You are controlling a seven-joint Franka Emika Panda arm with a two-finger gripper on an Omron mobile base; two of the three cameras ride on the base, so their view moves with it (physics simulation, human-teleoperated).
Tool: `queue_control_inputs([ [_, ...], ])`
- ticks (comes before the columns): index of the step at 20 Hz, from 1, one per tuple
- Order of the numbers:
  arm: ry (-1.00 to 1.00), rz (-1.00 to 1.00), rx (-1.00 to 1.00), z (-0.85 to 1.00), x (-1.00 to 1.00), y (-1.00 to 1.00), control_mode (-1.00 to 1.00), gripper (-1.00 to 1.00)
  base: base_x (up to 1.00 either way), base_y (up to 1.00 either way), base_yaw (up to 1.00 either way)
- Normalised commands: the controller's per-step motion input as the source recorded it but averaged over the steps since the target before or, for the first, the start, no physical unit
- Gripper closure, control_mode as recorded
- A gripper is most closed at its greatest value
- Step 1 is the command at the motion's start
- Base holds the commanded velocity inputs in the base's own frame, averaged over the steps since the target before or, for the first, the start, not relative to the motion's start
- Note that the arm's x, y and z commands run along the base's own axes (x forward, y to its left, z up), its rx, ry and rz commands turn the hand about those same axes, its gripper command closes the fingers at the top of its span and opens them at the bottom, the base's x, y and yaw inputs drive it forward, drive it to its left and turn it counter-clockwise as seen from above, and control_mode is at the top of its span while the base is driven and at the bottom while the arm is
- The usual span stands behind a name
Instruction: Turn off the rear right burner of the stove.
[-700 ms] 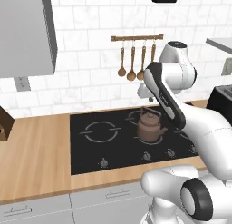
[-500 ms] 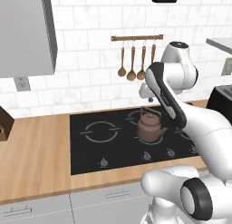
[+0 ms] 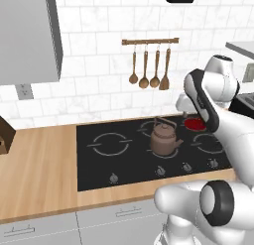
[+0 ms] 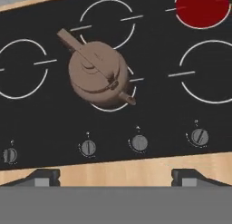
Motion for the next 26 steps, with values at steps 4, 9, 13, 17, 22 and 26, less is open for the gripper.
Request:
queue_control_inputs([
  [4,0.17,-0.25,0.19,-0.55,0.0,-1.0,-1.0,-1.0,0.0,0.0,0.0],
  [9,0.12,-0.24,0.15,-0.65,0.0,-1.0,-1.0,-1.0,0.0,0.0,0.0],
  [13,0.19,-0.23,0.0,-0.71,0.0,-0.93,-1.0,-1.0,0.0,0.0,0.0],
  [17,0.3,-0.16,-0.05,-1.0,0.0,-0.53,-1.0,-1.0,0.0,0.0,0.0],
  [22,0.34,-0.03,-0.01,-0.92,0.0,-0.05,-1.0,-1.0,0.0,0.0,0.0],
  [26,0.05,0.0,0.05,-0.2,0.02,0.01,-1.0,-1.0,0.0,0.0,0.0],
])
